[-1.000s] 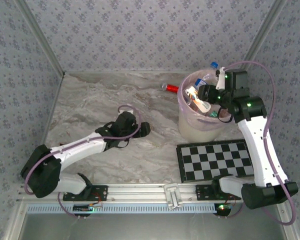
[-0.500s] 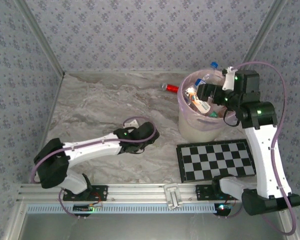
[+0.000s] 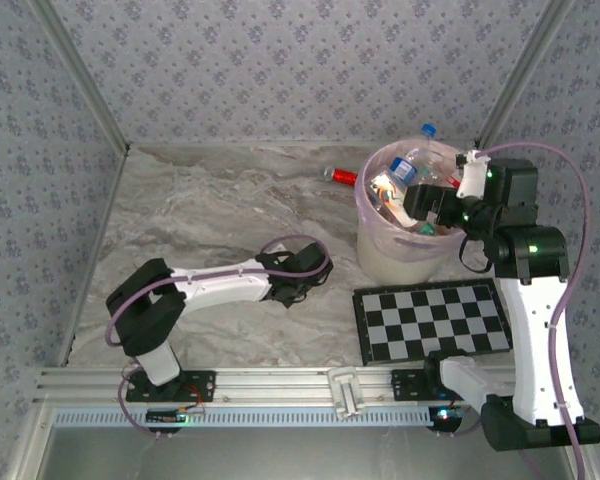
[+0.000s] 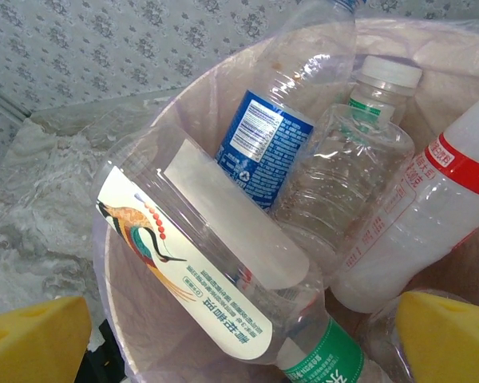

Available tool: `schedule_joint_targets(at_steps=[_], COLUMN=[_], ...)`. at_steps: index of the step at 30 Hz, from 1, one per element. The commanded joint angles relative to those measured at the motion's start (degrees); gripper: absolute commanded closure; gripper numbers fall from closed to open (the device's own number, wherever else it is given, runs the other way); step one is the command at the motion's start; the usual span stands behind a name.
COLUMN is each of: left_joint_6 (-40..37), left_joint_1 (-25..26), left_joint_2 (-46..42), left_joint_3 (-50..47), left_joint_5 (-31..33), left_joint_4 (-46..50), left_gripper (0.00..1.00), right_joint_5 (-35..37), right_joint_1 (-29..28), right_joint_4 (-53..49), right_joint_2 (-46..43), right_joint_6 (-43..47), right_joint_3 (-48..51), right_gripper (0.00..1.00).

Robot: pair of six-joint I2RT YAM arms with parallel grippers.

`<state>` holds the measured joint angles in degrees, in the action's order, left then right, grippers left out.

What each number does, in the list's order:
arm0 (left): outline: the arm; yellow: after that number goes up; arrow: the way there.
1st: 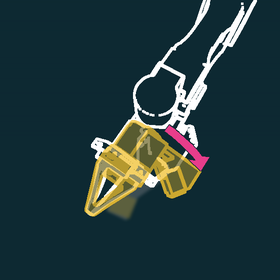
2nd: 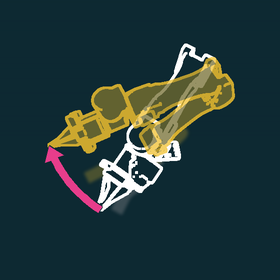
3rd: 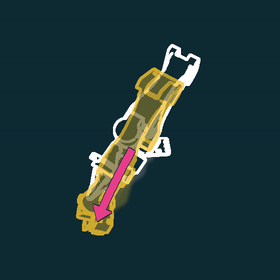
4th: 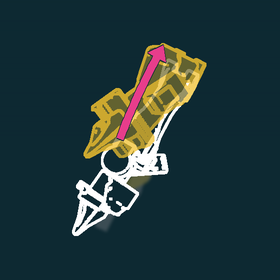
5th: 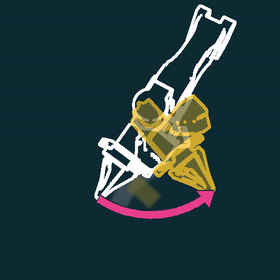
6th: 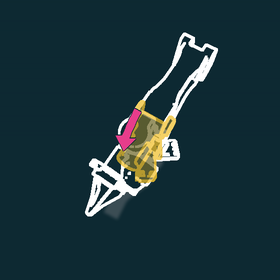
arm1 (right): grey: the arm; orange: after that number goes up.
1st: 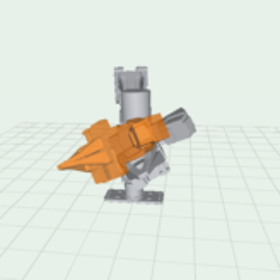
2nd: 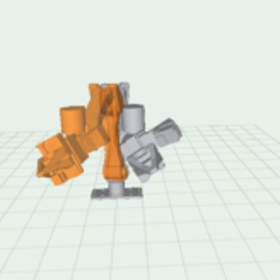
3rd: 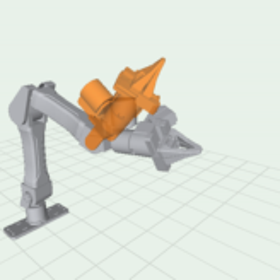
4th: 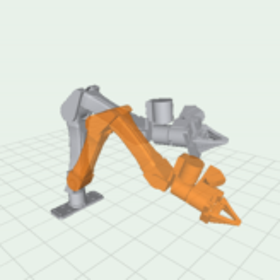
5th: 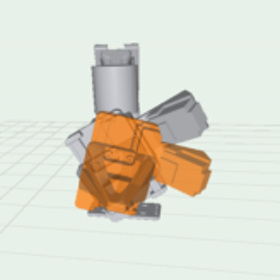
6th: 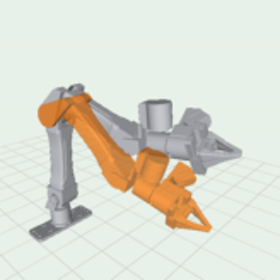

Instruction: Put the plastic bottles in the bin

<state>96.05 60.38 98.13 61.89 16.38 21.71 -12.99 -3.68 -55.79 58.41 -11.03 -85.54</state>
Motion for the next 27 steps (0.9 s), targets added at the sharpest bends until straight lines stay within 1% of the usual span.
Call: schedule_joint_targets(at_steps=[1, 4, 11, 15, 19, 22, 25, 27], left_joint_6=[2.22, 1.35, 1.16, -0.6, -4.85, -10.01, -19.05, -27.82], left_joint_1=[-0.17, 0.0, 0.0, 0.0, -0.22, -0.69, -1.82, -3.01], left_joint_2=[2.46, 4.26, 5.26, 3.56, 0.24, -3.71, -9.05, -13.56], left_joint_3=[3.22, 4.52, 4.94, 4.85, 4.4, 2.61, -0.07, -2.17], left_joint_5=[-2.87, -3.83, -3.97, -2.4, 1.19, 3.92, 6.62, 6.41], left_joint_4=[-1.97, -2.6, -0.96, 0.97, 3.26, 3.51, 1.92, -0.85], left_gripper=[0.09, 0.1, 0.39, 0.48, 0.54, 0.57, 0.58, 0.59], right_joint_5=[-1.55, -1.9, -2.01, -2.47, -4.27, -6.89, -10.69, -14.43], right_joint_1=[0.81, 1.11, 1.48, 1.52, 1.47, 1.31, 0.89, 0.21], right_joint_4=[-1.78, -1.65, -1.96, -1.71, -0.75, 0.2, 1.97, 3.94], right_joint_2=[-0.84, -0.85, -1.2, -1.46, -1.64, -1.94, -1.99, -1.77], right_joint_6=[1.71, 1.75, 1.76, 0.86, -0.45, -1.67, -3.21, -4.68], right_joint_3=[0.68, 1.11, 0.55, -0.32, -1.34, -2.06, -2.65, -2.92], right_gripper=[0.0, 0.0, 0.0, 0.0, 0.02, 0.02, 0.03, 0.04])
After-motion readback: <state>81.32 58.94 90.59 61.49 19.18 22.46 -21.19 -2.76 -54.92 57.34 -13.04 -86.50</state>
